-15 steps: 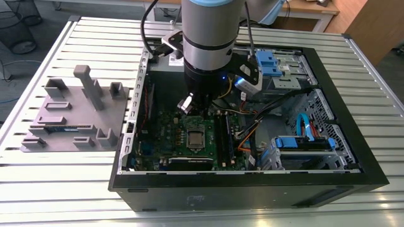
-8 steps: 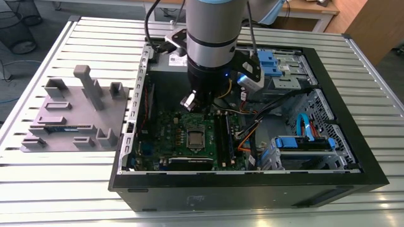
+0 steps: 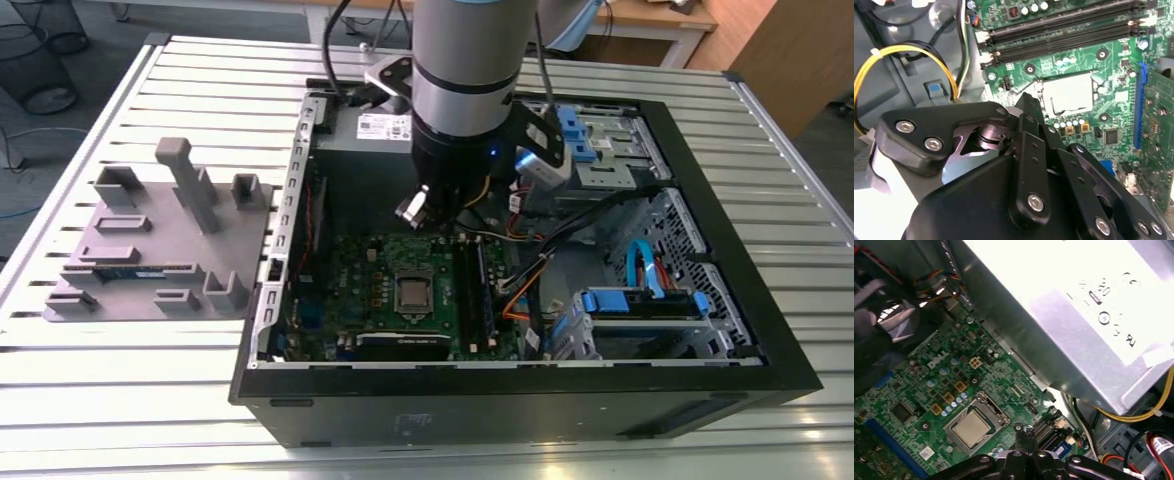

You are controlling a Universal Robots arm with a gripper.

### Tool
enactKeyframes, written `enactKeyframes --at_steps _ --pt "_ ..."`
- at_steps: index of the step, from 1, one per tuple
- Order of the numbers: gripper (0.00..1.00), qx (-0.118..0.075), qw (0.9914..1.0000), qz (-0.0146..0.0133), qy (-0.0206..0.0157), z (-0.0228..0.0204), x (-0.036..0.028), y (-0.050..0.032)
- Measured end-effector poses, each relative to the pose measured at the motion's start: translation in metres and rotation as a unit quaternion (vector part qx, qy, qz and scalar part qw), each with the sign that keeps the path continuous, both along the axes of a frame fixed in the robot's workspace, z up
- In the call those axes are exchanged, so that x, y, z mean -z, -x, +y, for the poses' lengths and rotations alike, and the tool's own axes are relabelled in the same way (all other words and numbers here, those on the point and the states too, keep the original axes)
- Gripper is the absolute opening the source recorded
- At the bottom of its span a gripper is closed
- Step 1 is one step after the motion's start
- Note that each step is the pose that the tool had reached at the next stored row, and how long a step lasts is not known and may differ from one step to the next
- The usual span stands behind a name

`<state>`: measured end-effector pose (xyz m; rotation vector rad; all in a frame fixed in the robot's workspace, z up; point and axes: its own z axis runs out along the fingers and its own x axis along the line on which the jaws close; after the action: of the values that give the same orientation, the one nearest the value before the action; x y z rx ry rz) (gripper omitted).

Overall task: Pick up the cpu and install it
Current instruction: 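Install the first cpu locking lever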

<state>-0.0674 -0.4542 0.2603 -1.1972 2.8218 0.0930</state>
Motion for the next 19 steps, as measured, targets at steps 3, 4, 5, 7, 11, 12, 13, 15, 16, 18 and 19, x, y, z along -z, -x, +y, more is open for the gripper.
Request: enactKeyframes --at_steps 3,4,5,7,11,12,13,15,16,18,19 --pt "0.11 0.000 1.00000 0.0000 0.0000 0.0048 0.0001 -0.0031" --pt "0.11 0.000 1.00000 0.0000 0.0001 0.0067 0.0001 -0.0038" --pt "0.11 0.000 1.00000 0.0000 0.0000 0.0088 0.0002 -0.0041" --pt "0.11 0.000 1.00000 0.0000 0.0000 0.0126 0.0005 -0.0042" --pt "0.11 0.000 1.00000 0.0000 0.0000 0.0176 0.0028 -0.0042" --pt "0.11 0.000 1.00000 -0.0001 -0.0001 0.0183 0.0040 -0.0042" --pt "0.11 0.000 1.00000 0.0000 -0.0001 0.0190 0.0055 -0.0042" --pt "0.11 0.000 1.00000 0.0000 0.0000 0.0203 0.0085 -0.0042" --pt "0.11 0.000 1.00000 0.0000 0.0000 0.0209 0.0101 -0.0042" --pt "0.11 0.000 1.00000 0.0000 0.0000 0.0218 0.0125 -0.0043" --pt "0.11 0.000 1.00000 0.0000 0.0000 0.0222 0.0135 -0.0043"
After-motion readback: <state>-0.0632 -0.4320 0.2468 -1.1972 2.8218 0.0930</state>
